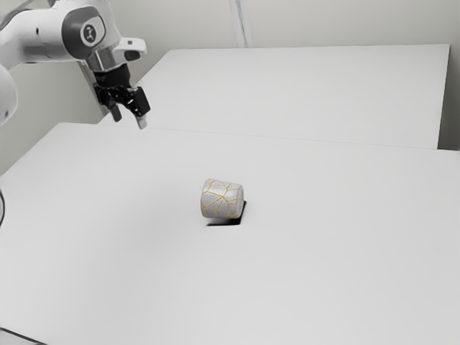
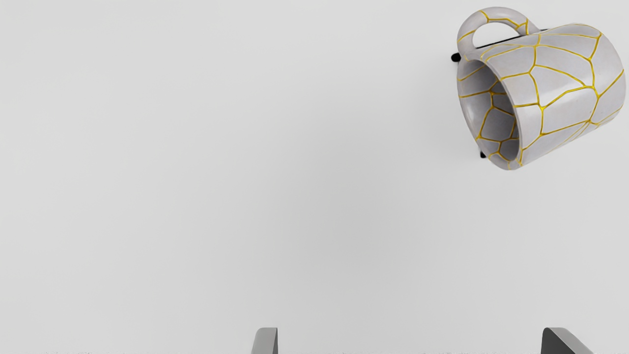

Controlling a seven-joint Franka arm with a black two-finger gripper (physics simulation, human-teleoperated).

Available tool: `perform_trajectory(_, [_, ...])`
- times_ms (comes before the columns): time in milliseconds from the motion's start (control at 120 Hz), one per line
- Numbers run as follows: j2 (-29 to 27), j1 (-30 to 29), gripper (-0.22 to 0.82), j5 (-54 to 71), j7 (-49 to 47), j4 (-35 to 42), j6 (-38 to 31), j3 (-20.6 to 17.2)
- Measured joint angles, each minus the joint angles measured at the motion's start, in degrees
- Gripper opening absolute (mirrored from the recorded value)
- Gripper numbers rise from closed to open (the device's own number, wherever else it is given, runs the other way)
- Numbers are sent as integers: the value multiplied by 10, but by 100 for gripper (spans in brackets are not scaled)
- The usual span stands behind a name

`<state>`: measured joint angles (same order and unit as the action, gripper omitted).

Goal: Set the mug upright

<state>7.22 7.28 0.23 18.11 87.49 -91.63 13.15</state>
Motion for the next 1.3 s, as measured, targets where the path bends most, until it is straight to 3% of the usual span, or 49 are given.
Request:
perform_trajectory(167, [-11,-1,58,-7,0,26,-17,6])
perform_trajectory(275, [-31,-3,58,-55,-1,83,-29,20])
perform_trajectory(383, [-38,57,58,-129,-3,120,-34,93])
perform_trajectory(475, [-33,78,58,-199,-4,134,-29,113])
perform_trajectory(800, [66,84,58,-443,17,162,-14,145])
perform_trajectory(1050, [170,66,58,-529,55,112,-19,149])
perform_trajectory(1300, [220,59,58,-575,85,105,-32,147])
